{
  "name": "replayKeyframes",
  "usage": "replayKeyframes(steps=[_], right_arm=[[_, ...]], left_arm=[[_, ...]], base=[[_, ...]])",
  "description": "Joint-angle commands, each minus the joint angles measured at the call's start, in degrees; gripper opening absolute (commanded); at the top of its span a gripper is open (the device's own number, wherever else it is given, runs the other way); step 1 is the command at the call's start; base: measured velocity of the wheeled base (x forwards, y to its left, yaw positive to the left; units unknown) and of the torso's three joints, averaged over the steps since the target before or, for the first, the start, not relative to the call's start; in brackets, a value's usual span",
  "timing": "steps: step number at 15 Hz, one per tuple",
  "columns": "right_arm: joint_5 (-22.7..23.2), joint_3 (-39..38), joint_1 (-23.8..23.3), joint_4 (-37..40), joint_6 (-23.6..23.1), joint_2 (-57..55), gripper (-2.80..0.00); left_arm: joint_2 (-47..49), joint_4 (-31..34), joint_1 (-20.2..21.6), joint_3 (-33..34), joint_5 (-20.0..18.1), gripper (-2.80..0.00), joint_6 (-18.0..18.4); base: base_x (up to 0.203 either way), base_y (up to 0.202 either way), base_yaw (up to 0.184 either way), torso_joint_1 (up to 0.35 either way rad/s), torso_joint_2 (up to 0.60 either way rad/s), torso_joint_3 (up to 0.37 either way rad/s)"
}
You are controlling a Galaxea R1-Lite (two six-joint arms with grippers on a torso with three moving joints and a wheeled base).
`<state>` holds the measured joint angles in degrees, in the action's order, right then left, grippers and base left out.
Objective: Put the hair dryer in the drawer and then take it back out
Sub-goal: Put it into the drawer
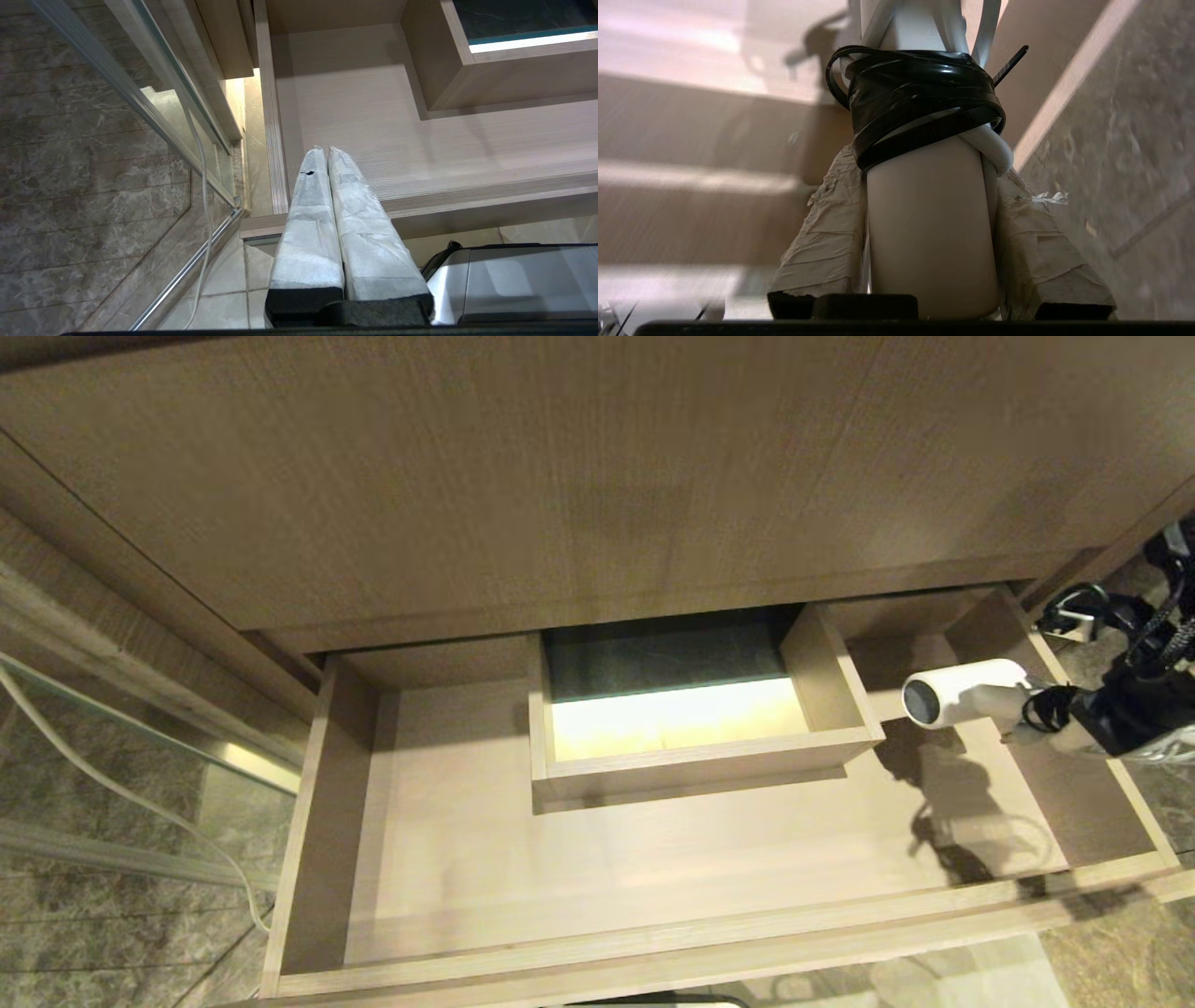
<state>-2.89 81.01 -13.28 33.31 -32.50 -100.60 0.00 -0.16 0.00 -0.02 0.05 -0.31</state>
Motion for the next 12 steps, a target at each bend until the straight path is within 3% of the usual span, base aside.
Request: replayKeyframes(steps=[1,9,12], right_arm=[[-0.08,2.95,-0.5,0.01,-0.21,-6.74,-2.8],[0.16,15.74,-0.61,-5.22,0.93,-22.22,-2.8],[1.91,16.04,-0.61,-7.41,1.04,-23.88,-2.8]], left_arm=[[0.0,-0.02,0.0,0.02,0.04,-2.8,-0.04],[0.0,-0.02,0.0,0.02,0.04,-2.8,-0.04],[0.02,-0.02,0.0,0.02,0.02,-2.8,-0.04]], base=[[0.0,0.0,0.0,0.0,0.0,0.0],[0.0,0.0,0.0,0.0,0.0,0.0],[0.0,0.0,0.0,0.0,0.0,0.0]])
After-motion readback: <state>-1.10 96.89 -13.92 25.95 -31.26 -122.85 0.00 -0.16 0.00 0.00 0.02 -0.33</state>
